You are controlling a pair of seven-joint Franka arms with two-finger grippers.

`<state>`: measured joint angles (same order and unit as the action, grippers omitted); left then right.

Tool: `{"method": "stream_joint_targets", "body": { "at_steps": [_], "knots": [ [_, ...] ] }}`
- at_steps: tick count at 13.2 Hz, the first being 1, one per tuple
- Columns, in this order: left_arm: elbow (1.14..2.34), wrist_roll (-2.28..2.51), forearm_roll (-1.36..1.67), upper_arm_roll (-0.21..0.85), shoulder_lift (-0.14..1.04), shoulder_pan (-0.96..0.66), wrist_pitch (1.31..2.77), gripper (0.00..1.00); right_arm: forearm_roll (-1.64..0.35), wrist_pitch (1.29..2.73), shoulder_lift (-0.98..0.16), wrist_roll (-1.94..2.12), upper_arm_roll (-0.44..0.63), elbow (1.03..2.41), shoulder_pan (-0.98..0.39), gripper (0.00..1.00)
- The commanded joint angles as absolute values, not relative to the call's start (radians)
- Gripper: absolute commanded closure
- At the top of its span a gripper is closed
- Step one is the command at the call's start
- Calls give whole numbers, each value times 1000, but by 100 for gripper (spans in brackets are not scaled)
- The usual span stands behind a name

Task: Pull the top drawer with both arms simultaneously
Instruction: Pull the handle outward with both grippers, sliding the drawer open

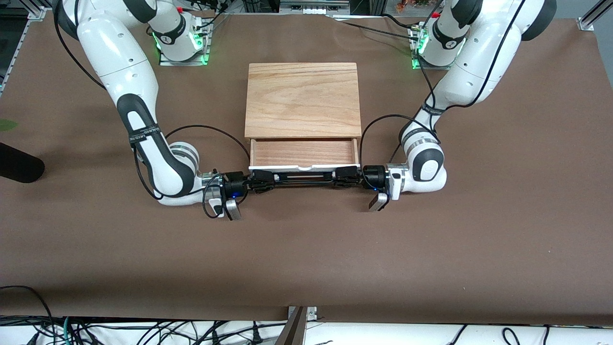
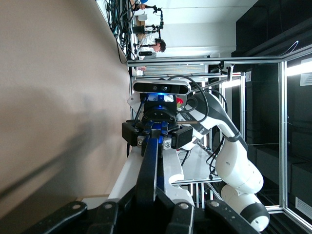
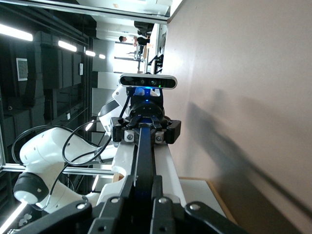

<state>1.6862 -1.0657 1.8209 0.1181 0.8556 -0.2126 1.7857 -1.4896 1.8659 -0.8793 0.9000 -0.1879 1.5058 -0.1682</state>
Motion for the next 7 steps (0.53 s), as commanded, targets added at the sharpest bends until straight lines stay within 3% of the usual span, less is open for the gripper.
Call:
{"method": "stream_joint_targets", "body": {
  "at_steps": [1, 7],
  "knots": [
    [1597, -1008, 1790, 29, 969, -210, 1862, 100, -1571, 1813, -851, 851, -196, 1401, -115, 100],
    [1597, -1002, 1779, 3, 1006, -221, 1864, 100, -1571, 1813, -851, 856, -196, 1401, -115, 100]
  ]
}}
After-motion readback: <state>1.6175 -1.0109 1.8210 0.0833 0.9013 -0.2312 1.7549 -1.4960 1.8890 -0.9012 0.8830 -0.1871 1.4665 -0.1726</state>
